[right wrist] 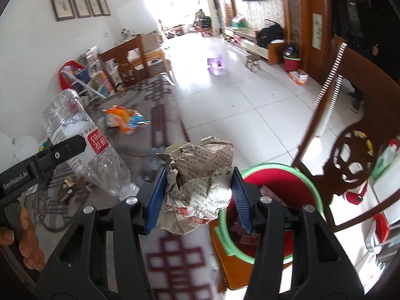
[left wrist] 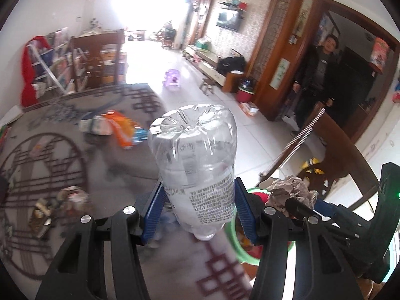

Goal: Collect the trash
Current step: 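Carry the bottle and crumpled newspaper toward the red bucket with both tools, then lower the bottle and newspaper into the red bucket and open both tools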

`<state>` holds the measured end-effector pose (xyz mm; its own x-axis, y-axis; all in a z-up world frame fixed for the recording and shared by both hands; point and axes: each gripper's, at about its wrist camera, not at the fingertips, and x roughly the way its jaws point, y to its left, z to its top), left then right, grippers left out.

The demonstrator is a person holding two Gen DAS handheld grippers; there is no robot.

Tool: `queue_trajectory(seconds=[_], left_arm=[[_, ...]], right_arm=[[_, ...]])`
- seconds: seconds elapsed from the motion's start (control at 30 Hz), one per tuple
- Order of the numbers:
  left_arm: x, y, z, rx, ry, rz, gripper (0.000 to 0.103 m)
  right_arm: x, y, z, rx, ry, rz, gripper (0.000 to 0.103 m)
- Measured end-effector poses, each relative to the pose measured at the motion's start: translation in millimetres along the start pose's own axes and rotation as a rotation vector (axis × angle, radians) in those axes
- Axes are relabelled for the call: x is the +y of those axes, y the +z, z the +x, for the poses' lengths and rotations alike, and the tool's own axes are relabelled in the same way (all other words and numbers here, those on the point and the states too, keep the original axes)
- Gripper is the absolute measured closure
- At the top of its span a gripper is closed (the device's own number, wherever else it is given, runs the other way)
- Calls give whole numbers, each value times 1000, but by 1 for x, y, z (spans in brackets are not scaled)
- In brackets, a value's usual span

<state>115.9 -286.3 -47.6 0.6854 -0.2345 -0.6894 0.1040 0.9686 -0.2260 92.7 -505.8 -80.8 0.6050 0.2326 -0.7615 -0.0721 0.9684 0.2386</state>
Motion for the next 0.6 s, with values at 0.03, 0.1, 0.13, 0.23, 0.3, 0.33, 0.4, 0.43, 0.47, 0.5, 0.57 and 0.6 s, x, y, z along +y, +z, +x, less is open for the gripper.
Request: queue_trajectory(seconds=[0.03, 0.1, 0.13, 0.23, 0.3, 0.33, 0.4, 0.43, 0.47, 0.5, 0.57, 0.6], left_arm=[[-10, 0, 7, 11, -20, 10, 52], [-25, 0, 18, 28, -45, 29, 52], [-33, 0, 24, 38, -63, 40, 52], [-57, -1, 42, 70, -122, 70, 52], [-71, -3, 54, 92, -150, 88, 52], [-77, -4, 60, 103, -163, 98, 52], [-93, -8, 74, 132, -196, 121, 52], [-100, -10, 79, 142, -212, 134, 52], [-106, -13, 82, 148, -223, 146, 52], [-113, -15, 87, 157, -238, 163, 51], [-125, -22, 95, 184, -257, 205, 42], [-128, -25, 97, 189, -249, 223, 27]], right_arm=[[-9, -1, -1, 2, -15, 7, 53], [-28, -3, 0, 9, -46, 27, 53], [-34, -3, 0, 11, -57, 35, 53], [-60, -7, 2, 25, -102, 65, 53], [-73, -10, 3, 39, -126, 82, 54], [-80, -12, 4, 50, -140, 91, 54], [-91, -16, 7, 64, -160, 103, 53], [-97, -18, 8, 74, -174, 108, 53], [-100, -20, 9, 79, -180, 109, 53], [-103, -21, 11, 88, -185, 109, 49], [-107, -25, 19, 134, -212, 90, 37], [-107, -27, 22, 143, -233, 83, 28]])
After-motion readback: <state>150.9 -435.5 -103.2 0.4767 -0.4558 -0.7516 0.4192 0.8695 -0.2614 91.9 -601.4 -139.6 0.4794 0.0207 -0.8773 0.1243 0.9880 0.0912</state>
